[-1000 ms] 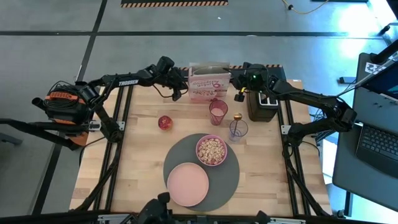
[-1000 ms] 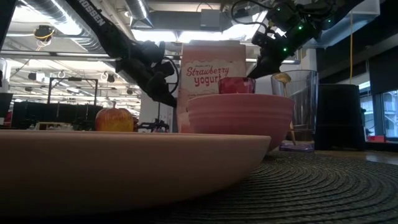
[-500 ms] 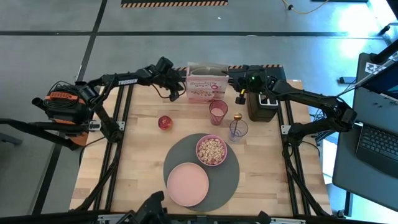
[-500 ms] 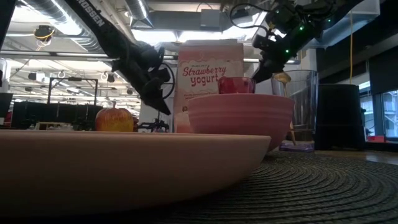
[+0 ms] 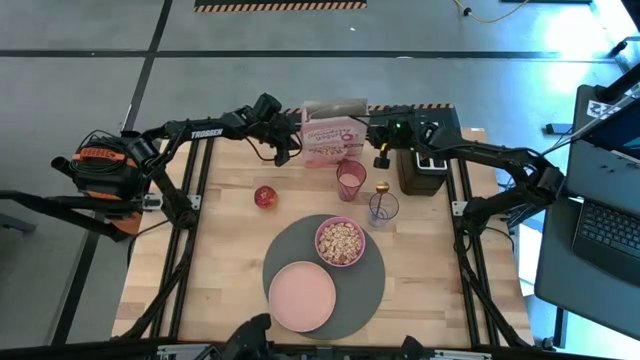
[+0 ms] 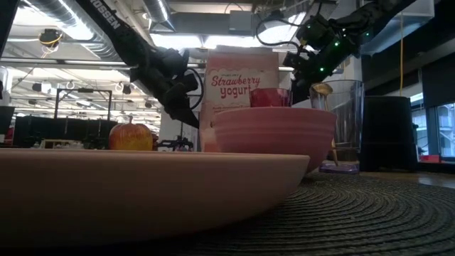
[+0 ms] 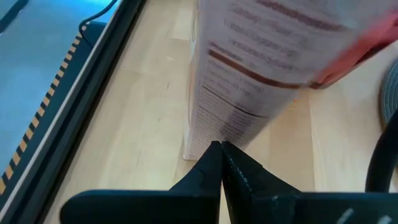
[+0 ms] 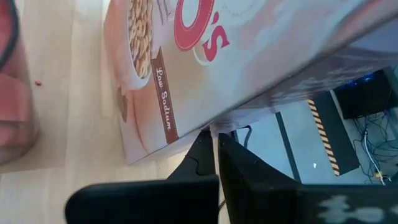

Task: Arrange a breakfast setting
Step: Pour the cereals from the pink cereal box into the pink bowl

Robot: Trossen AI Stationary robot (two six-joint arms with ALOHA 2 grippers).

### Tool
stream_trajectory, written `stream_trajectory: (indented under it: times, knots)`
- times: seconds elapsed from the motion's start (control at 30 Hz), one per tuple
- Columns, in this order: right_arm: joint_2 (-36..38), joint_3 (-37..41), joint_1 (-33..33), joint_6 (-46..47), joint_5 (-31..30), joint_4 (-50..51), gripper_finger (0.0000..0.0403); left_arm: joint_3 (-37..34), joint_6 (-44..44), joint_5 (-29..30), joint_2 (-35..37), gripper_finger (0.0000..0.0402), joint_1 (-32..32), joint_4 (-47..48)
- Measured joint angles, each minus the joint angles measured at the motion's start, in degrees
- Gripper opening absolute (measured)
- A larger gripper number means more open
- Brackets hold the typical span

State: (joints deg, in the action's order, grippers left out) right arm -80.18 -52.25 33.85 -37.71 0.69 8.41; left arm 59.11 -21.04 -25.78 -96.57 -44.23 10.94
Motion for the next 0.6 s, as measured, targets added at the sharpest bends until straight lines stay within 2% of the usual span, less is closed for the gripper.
stream_trajectory:
  times: [0.4, 0.6]
  knots:
    - [-0.4, 0.0, 0.0, 0.2, 5.7, -4.4, 0.0, 0.0, 1.4, -0.3, -0.1, 0.0, -0.3, -1.9]
    - [-0.4, 0.0, -0.1, 0.2, 5.3, -3.9, 0.0, 0.0, 1.5, 1.4, -0.1, 0.0, -0.4, -2.8]
